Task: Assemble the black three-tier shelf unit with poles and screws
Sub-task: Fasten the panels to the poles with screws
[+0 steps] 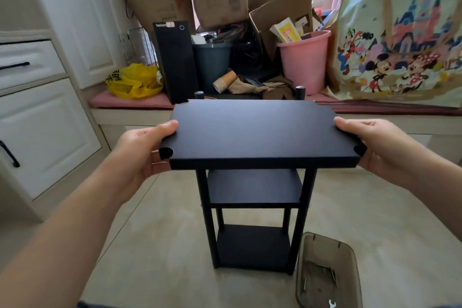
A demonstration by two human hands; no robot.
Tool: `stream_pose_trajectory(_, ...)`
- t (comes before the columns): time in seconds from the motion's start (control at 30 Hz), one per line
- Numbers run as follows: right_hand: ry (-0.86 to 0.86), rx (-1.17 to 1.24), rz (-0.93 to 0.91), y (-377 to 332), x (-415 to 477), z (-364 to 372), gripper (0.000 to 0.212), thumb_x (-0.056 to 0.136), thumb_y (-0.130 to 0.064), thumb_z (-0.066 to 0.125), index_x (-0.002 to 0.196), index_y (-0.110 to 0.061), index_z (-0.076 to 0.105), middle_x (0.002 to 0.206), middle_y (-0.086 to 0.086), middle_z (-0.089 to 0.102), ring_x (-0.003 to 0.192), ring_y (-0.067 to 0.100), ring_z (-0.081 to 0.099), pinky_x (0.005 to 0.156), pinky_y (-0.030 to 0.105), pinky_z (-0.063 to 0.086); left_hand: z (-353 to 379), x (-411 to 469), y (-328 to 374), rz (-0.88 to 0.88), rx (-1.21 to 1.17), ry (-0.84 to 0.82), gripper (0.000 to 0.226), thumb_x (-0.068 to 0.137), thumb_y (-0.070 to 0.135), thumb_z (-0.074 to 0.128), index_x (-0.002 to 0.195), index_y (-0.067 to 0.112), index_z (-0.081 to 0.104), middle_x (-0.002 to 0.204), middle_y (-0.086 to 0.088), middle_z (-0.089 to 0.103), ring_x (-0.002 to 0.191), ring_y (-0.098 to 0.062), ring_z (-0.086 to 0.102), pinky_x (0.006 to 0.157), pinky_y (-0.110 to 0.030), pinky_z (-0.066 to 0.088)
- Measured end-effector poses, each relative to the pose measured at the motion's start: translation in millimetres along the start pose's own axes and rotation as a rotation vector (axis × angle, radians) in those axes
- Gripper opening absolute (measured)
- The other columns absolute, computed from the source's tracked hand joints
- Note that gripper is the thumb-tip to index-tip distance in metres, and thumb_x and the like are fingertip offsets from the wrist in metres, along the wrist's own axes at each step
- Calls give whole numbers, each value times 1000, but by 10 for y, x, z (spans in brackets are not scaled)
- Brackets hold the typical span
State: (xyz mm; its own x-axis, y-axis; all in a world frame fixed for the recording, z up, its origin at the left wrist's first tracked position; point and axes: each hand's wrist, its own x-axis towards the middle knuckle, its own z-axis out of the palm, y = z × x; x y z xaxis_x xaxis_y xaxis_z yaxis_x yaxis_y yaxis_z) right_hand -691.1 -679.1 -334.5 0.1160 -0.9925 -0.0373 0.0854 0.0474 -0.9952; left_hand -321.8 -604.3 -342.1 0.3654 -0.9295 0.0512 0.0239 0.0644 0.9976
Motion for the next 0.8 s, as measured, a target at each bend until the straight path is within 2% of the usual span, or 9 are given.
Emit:
stream_pose_trajectory(0.1, -10, -20, -9, -176, 63, 25, 17, 93, -21, 65, 95, -6, 71, 77, 0, 76, 64, 8, 72, 49, 19, 54, 45, 91, 171, 32, 25, 52, 23, 85, 36, 76, 90, 14, 72, 71, 5, 75, 60, -11, 72, 51, -28, 59)
stream_pose_trajectory(0.23, 12, -36, -14, -430, 234, 81, 16, 93, -22, 66, 94, -7, 69, 73, -2, 75, 62, 6, 71, 49, 19, 54, 104, 257, 350, 31, 43, 86, 22, 87, 36, 76, 92, 16, 68, 61, 9, 69, 49, -7, 66, 44, -22, 52)
stream_pose_trajectory(0.33, 41, -94, 0, -618, 428, 104, 18, 91, -25, 70, 98, -8, 67, 80, 0, 72, 59, 7, 70, 48, 22, 55, 137, 404, 467, 16, 54, 106, 25, 86, 36, 78, 95, 15, 67, 66, 4, 69, 50, -10, 68, 45, -23, 53)
stream_pose_trajectory(0.43, 41, -200, 26, -748, 636, 121, 22, 90, -29, 72, 103, -13, 66, 86, 2, 69, 61, 10, 68, 51, 26, 58, 174, 572, 567, -5, 77, 95, 26, 85, 37, 78, 95, 16, 66, 58, 6, 69, 47, -10, 66, 44, -22, 52)
stream_pose_trajectory(0.5, 51, -241, 31, -811, 779, 129, 23, 88, -30, 73, 102, -13, 65, 84, 4, 67, 57, 12, 66, 50, 26, 58, 200, 700, 625, -32, 95, 94, 30, 85, 39, 79, 98, 16, 65, 55, 5, 68, 43, -9, 63, 43, -21, 51)
stream_pose_trajectory(0.6, 69, -310, 67, -854, 992, 143, 25, 89, -31, 72, 100, -12, 61, 72, 4, 61, 49, 11, 57, 44, 20, 52, 233, 895, 676, -87, 118, 72, 31, 86, 41, 78, 100, 16, 65, 53, 4, 65, 40, -7, 56, 42, -20, 50)
stream_pose_trajectory(0.8, -20, -280, 202, -747, 1285, 108, 15, 96, -25, 59, 103, -11, 61, 70, 5, 60, 41, 7, 44, 38, 14, 39, 312, 1154, 626, -252, 79, -26, 27, 90, 43, 71, 95, 16, 68, 66, 2, 73, 42, -7, 50, 42, -15, 47)
